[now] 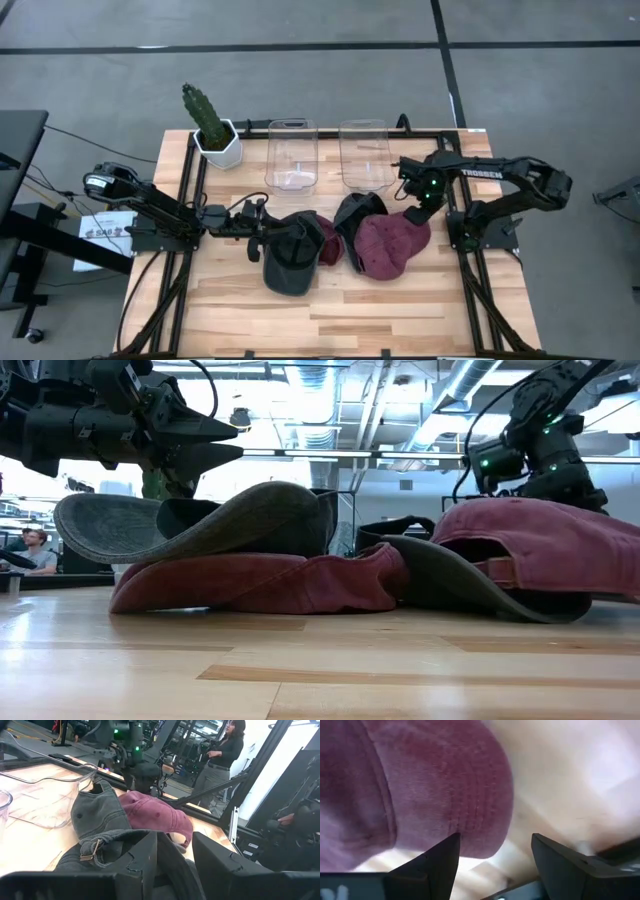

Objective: Pick & Place hat
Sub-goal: Put the right red cap into the right transparent bin

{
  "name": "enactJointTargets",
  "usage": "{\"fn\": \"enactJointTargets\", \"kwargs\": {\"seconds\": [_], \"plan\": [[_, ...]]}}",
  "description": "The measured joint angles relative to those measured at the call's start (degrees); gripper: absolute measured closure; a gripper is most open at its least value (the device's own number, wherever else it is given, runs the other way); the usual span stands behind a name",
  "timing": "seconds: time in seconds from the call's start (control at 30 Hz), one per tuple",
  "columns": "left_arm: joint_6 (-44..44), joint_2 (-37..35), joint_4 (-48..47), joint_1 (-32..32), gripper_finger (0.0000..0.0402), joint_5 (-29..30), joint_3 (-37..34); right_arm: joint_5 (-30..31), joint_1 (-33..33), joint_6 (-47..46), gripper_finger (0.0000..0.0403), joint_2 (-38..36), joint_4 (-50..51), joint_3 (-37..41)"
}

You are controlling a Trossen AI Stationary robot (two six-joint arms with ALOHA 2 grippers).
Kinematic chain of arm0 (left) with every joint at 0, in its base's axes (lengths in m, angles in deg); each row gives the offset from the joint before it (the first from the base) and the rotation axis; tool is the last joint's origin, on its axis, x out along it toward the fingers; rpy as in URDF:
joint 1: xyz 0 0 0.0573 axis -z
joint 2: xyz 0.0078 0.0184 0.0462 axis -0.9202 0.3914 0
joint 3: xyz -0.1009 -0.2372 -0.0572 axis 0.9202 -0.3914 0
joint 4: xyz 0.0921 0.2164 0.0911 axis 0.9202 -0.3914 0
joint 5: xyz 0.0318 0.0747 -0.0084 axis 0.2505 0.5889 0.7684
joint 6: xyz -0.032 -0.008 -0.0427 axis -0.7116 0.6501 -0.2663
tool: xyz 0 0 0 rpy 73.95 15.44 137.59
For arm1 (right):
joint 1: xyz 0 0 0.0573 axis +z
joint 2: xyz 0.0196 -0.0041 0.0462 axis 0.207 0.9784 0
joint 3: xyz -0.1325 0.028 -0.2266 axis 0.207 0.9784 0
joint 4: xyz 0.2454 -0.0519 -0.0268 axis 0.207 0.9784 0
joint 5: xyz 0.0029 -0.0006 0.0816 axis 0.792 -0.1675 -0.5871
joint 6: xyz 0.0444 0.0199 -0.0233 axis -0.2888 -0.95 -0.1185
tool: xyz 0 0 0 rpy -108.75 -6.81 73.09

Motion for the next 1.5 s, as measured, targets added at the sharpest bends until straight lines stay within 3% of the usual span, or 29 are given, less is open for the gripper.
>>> {"fn": "enactJointTargets", "kwargs": {"seconds": [0.3, 0.73, 0.83, 1.0, 1.1, 1.27, 1.5], "plan": [[0.0, 0.0, -0.1, 0.0, 0.0279, 0.0, 0.0, -10.7, 1.7, 2.7, 0.0163, 2.5, -3.4, 0.0], [0.0, 0.0, -0.4, 0.0, 0.0279, 0.0, 0.0, -18.3, 10.0, 2.6, 0.0163, 2.4, -8.5, 0.0], [0.0, 0.0, -0.4, 0.0, 0.0279, 0.0, 0.0, -17.6, 12.4, 0.2, 0.0163, 2.4, -10.2, 0.0], [0.0, 0.0, -0.5, 0.0, 0.0279, 0.0, 0.0, -10.4, 14.7, -4.5, 0.0163, 2.5, -9.4, 0.0], [0.0, 0.0, -0.5, 0.0, 0.0279, 0.0, 0.0, -10.1, 15.1, -6.0, 0.0163, 2.5, -10.0, 0.0], [0.0, 0.0, -0.5, 0.0, 0.0279, 0.0, 0.0, -13.0, 16.8, -8.4, 0.0163, 2.5, -13.7, 0.0], [0.0, 0.0, -0.6, 0.0, 0.0279, 0.0, 0.0, -22.6, 21.0, -8.6, 0.0163, 2.5, -20.1, 0.0]]}}
